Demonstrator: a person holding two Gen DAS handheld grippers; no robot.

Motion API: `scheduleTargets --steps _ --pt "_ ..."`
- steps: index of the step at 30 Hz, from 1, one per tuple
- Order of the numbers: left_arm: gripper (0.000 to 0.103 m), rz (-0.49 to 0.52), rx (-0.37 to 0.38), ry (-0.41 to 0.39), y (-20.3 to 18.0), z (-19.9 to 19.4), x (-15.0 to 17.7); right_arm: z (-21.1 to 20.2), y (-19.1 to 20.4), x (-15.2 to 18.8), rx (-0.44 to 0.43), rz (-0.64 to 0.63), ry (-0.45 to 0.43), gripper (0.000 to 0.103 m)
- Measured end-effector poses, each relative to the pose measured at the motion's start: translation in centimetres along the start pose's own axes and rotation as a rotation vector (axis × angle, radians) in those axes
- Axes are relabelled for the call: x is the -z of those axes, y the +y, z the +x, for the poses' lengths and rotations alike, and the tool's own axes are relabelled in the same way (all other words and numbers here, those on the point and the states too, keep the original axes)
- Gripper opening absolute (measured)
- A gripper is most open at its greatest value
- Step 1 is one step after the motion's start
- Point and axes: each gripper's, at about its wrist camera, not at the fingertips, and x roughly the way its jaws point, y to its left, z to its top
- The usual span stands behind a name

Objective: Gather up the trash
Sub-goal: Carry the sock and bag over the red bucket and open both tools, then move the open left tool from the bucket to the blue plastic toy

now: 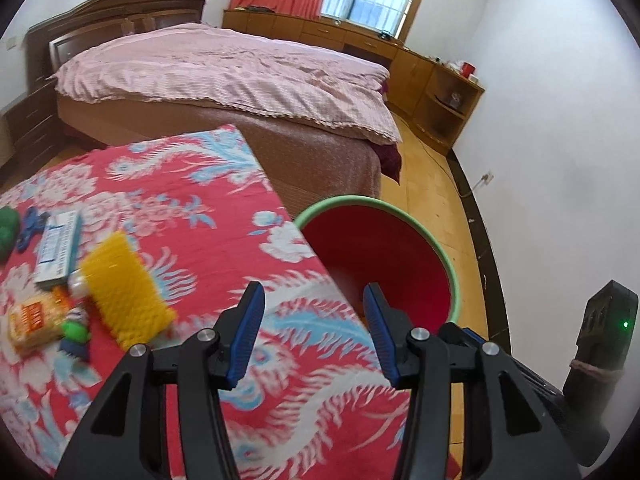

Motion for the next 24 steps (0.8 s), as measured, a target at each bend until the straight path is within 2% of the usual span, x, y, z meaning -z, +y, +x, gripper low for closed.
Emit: scheduleTargets --steps 11,24 --pt "0.052 -0.063 -0.093 -0.011 4.7 -3.8 2.2 -1.3 4.6 2.0 -0.033 -0.096 0.009 0.053" --pt "0.052 -0.201 -0.274 0.059 12.3 -5.0 5.7 -0.6 8.2 4.6 -0.065 -0.161 0.058 0.054"
